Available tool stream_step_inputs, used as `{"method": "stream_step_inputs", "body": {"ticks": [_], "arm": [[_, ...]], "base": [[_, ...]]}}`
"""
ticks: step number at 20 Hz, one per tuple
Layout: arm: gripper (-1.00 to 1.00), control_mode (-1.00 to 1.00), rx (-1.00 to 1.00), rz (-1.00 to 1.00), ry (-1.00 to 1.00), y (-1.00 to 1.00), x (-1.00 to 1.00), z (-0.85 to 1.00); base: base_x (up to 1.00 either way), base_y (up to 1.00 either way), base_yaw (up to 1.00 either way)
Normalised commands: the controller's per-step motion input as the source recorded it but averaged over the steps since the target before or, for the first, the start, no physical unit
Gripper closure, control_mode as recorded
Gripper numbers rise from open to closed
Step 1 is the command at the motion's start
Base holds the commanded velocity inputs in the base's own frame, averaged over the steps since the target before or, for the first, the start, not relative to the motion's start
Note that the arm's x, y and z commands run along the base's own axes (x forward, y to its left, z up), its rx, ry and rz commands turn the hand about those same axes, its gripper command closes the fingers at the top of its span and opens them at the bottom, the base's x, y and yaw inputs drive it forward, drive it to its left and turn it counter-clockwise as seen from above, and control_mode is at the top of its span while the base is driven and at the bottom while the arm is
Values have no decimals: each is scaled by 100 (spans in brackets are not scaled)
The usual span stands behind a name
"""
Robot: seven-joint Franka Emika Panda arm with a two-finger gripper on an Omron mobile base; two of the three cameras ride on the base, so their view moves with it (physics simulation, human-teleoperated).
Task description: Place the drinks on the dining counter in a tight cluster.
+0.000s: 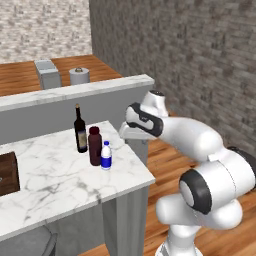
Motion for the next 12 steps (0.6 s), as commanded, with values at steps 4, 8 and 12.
{"method": "stream_step_inputs", "body": {"ticks": [4, 8, 12], "arm": [[-100, -100, 0, -3, 3, -31, -92, 35], [-100, -100, 0, 0, -1, -23, -84, 67], [-100, -100, 0, 0, -10, -18, -91, 68]], "base": [[0, 0, 0], [0, 0, 0], [0, 0, 0]]}}
